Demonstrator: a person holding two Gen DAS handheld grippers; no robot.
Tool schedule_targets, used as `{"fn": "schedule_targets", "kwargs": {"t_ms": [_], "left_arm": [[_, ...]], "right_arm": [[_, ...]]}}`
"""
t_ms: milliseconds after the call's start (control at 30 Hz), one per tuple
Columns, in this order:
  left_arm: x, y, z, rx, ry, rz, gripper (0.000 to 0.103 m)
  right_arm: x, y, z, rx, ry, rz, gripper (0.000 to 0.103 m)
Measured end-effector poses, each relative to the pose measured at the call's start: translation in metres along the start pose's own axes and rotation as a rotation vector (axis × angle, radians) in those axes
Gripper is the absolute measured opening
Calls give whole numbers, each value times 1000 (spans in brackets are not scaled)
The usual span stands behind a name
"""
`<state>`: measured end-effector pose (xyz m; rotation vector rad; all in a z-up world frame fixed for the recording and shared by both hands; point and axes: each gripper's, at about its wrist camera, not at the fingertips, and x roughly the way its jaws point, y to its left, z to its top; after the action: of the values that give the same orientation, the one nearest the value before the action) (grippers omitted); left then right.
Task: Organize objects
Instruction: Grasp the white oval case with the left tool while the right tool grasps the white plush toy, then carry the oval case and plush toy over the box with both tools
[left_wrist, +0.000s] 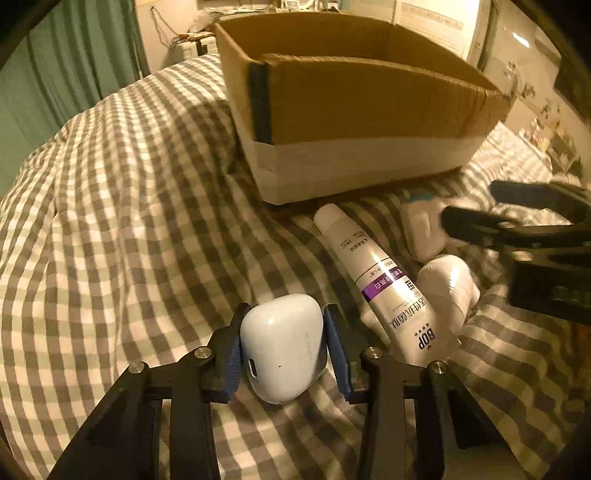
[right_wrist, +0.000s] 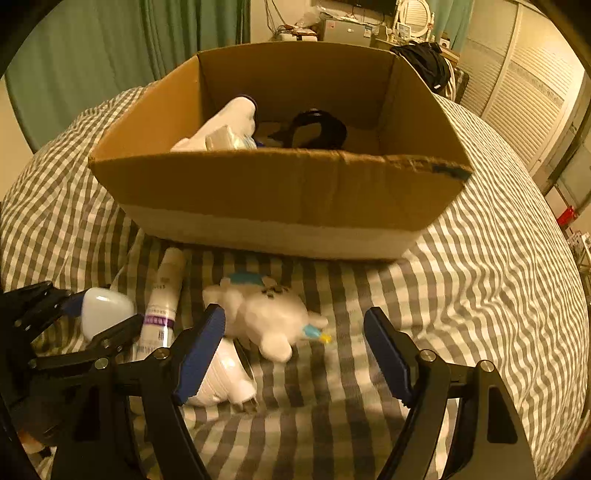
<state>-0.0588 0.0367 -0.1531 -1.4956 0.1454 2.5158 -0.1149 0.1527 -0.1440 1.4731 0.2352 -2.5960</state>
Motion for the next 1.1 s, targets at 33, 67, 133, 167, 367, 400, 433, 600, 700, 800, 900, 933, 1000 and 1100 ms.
{"fn": "schedule_targets", "kwargs": {"t_ms": [33, 67, 133, 167, 367, 400, 433, 600, 700, 800, 900, 933, 1000, 1100], "left_arm": [[-3, 3, 0, -12, -2, -7, 40], [-6, 5, -1, -20, -5, -10, 40], [-9, 9, -1, -31, -11, -18, 40], [-11, 9, -1, -34, -10, -20, 40], [-19, 12, -4, -38, -3, -13, 40], [-21, 13, -5, -42, -1, -12, 40], [-23, 13, -5, -45, -3, -11, 40], [-33, -14, -15, -46, 1, 26, 40], [-41, -14, -19, -73, 12, 42, 40], [-57, -14, -22, -91, 5, 51, 40], [-66, -14, -15, -88, -16, 58, 40], [-75, -17, -16, -86, -27, 63, 40], [-88, -22, -13, -80, -48, 70, 40], [-105, -30, -10, -67, -81, 67, 40]], "right_arm": [[2, 1, 2, -4, 4, 5, 77], [7, 2, 3, -9, 13, 8, 77], [16, 6, 7, -22, 35, 18, 77], [19, 7, 7, -27, 43, 30, 77], [32, 18, 7, -65, 87, 51, 77], [31, 21, 6, -76, 86, 39, 73], [29, 24, 5, -89, 80, 30, 69], [16, 49, 2, -183, 35, -73, 68], [0, 57, -1, -205, -12, -105, 68], [-24, 62, -6, -213, -65, -117, 68], [-43, 58, -12, -188, -91, -93, 68], [-49, 56, -14, -170, -94, -73, 68], [-58, 52, -14, -141, -102, -47, 68], [-77, 45, -23, -112, -131, -27, 68]]}}
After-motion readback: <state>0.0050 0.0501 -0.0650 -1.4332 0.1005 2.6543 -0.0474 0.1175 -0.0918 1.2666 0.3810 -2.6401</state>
